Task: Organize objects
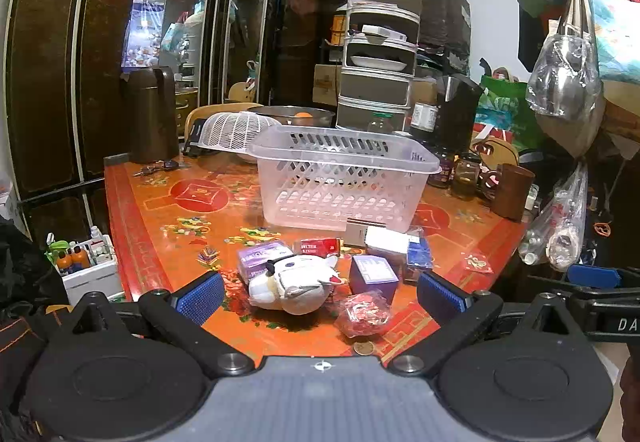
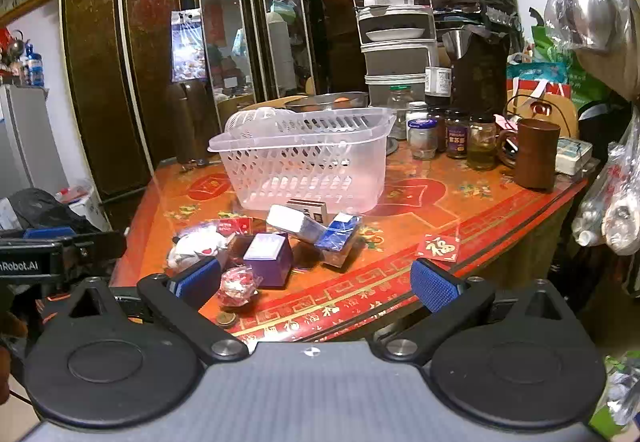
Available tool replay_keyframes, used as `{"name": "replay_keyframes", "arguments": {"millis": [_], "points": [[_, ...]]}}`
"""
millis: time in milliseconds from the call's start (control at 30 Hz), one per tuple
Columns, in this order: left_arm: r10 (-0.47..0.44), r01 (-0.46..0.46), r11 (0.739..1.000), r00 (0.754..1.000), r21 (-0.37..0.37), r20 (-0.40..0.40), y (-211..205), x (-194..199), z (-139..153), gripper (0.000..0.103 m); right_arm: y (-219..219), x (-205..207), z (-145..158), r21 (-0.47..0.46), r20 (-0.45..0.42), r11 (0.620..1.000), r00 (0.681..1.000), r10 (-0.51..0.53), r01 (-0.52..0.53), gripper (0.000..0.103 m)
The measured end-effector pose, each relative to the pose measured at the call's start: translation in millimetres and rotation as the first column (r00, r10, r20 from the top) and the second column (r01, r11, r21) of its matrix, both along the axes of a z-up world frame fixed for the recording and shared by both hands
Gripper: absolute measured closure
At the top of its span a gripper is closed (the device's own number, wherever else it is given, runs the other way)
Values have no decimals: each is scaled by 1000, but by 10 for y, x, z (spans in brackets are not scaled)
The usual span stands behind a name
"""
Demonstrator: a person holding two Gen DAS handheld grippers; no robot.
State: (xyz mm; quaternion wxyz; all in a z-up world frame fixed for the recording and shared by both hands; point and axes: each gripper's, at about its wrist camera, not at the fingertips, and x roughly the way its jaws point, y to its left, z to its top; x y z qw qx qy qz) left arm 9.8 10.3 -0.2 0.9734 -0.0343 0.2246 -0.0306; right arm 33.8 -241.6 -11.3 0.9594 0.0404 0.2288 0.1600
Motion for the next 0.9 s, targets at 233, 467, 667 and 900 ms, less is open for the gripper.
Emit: {"name": "replay_keyframes", "arguments": {"millis": [233, 467, 667, 900], "points": [[-2, 2, 1000, 1000, 11, -7, -60, 3, 13, 0, -58, 7, 30, 16, 18, 1000, 1000, 14, -14, 0], [-2, 2, 1000, 1000, 10, -20, -70, 23, 23, 0, -41, 15, 28, -10, 20, 1000, 1000, 17, -16, 0], [4, -4, 1000, 1000, 2, -25, -64, 32, 29, 0, -54, 21, 23, -8, 19, 1000, 1000, 13, -13, 0], [2, -2, 1000, 1000, 0, -27, -72, 39, 26, 0, -62, 17, 19, -5, 20, 1000, 1000, 12, -12, 0]]}}
